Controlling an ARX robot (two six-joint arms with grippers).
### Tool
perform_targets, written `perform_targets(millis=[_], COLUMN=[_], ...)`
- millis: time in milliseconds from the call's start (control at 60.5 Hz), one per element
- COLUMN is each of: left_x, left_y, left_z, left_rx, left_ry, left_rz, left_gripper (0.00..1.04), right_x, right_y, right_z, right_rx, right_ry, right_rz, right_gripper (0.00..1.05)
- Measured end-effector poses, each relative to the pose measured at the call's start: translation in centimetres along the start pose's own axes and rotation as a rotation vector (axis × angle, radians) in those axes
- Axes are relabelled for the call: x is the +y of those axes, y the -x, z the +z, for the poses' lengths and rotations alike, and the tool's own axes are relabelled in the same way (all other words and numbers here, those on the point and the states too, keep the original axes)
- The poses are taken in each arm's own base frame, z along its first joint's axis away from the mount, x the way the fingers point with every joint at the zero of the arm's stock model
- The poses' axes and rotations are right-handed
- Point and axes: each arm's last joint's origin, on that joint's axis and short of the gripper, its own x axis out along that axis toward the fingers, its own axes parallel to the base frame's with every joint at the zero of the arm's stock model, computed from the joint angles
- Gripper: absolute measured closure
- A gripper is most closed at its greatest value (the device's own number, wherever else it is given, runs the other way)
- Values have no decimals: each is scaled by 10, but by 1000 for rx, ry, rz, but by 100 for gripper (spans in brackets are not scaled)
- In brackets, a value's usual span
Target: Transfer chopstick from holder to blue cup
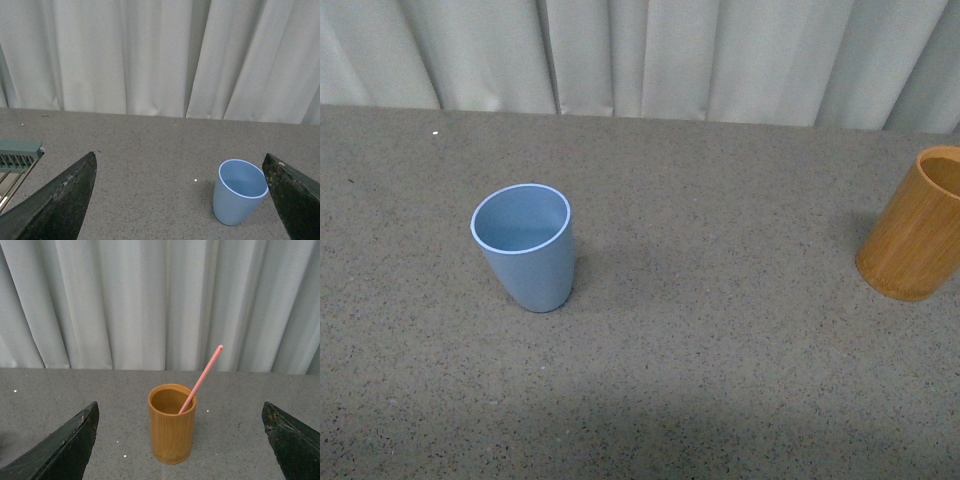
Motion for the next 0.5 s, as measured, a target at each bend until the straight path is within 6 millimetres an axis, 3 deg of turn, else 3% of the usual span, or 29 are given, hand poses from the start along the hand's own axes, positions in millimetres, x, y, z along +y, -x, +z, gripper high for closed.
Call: perform_targets(millis=[496], left_x=[0], left_y=[0], left_z=[0], left_rx=[0], left_ry=[0], left_rz=[0], left_gripper=[7], right_x=[0], right_y=[0], right_z=[0], right_rx=[0], right_ry=[0], right_rz=[0], right_gripper=[10])
